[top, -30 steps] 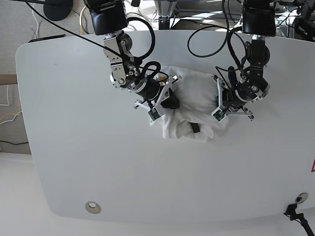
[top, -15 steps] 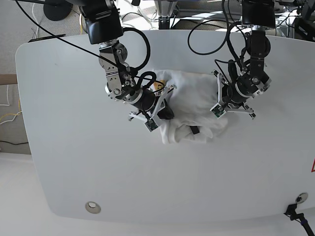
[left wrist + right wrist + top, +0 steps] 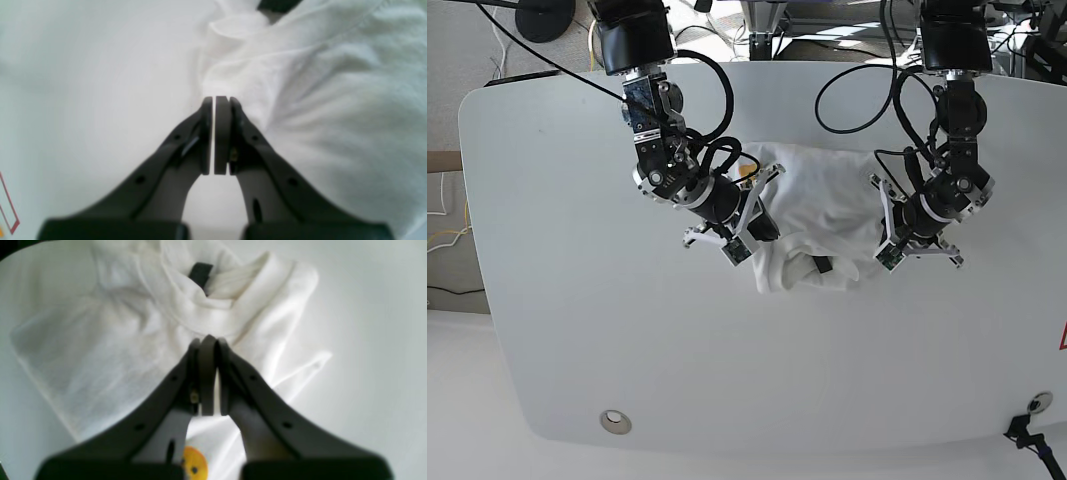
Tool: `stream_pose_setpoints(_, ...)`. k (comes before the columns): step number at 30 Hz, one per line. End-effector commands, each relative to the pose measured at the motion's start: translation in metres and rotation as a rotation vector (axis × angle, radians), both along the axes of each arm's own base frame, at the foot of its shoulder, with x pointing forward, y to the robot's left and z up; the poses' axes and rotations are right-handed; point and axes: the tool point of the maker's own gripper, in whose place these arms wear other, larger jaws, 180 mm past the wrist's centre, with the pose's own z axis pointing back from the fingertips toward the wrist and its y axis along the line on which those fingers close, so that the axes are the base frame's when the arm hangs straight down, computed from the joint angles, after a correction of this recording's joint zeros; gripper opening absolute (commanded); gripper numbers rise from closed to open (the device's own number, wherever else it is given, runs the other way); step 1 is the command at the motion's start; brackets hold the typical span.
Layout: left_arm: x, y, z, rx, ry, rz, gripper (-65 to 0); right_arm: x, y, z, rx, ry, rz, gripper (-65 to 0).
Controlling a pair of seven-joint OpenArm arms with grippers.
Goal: Fold the T-shirt properly
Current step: 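Press the folded shirt into a square with both grippers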
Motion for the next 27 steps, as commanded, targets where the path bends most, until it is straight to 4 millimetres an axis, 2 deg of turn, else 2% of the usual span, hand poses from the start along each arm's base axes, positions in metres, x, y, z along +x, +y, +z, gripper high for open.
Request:
stream_pose_setpoints(1, 0.019, -0.009, 0.013, -0.063, -0.064, -0.008, -65.0, 0.011, 0.006, 0.003, 0.084, -0.033, -0.019, -63.7)
stream_pose_setpoints(3, 0.025, -0.014, -0.004, -0.110, -0.028, 0.000, -65.0, 0.024, 0.003, -0.006, 0.104, -0.031, -0.038, -63.7)
stream_pose_setpoints(5, 0.029, -0.014, -0.023, -0.144, 0.021, 0.013, -65.0, 0.028, 0.000, -0.028, 0.106, 0.017, -0.054, -63.7)
stream_pose_setpoints(7, 0.030, -0.015, -0.032, -0.171, 0.040, 0.018, -65.0, 0.033, -0.002, -0.034, 0.112, 0.025, -0.063, -63.7)
stream_pose_setpoints(9, 0.036, -0.018, -0.019, -0.175, -0.003, 0.006, -65.0, 0.037, 0.000, -0.019, 0.122, -0.016, -0.058, -63.7)
stream_pose_setpoints(10, 0.040, -0.020, -0.005, -0.169, -0.045, -0.004, -65.0, 0.040, 0.001, -0.006, 0.121, -0.046, -0.053, -63.7)
stream_pose_setpoints(14, 0.048, -0.020, 0.033, -0.127, -0.140, -0.021, -65.0, 0.049, 0.002, 0.018, 0.085, -0.085, -0.030, -63.7)
stream_pose_setpoints(16, 0.049, -0.020, 0.042, -0.119, -0.163, -0.025, -65.0, 0.058, 0.002, 0.026, 0.086, -0.105, -0.029, -63.6)
stream_pose_setpoints(19, 0.049, -0.022, 0.042, -0.122, -0.162, -0.027, -65.0, 0.068, 0.000, 0.020, 0.074, -0.085, -0.033, -63.6)
stream_pose_setpoints(20, 0.049, -0.021, 0.039, -0.121, -0.156, -0.026, -65.0, 0.070, -0.001, 0.013, 0.072, -0.067, -0.037, -63.6)
stream_pose_setpoints(22, 0.046, -0.020, 0.022, -0.130, -0.108, -0.016, -65.0, 0.074, -0.002, -0.001, 0.102, -0.052, -0.058, -63.6)
stream_pose_setpoints(25, 0.038, -0.017, -0.009, -0.144, -0.017, 0.005, -65.0, 0.069, -0.005, -0.026, 0.132, -0.011, -0.087, -63.6)
stream_pose_setpoints(27, 0.033, -0.020, -0.022, -0.144, 0.023, -0.002, -65.0, 0.066, -0.007, -0.034, 0.137, 0.006, -0.095, -63.6)
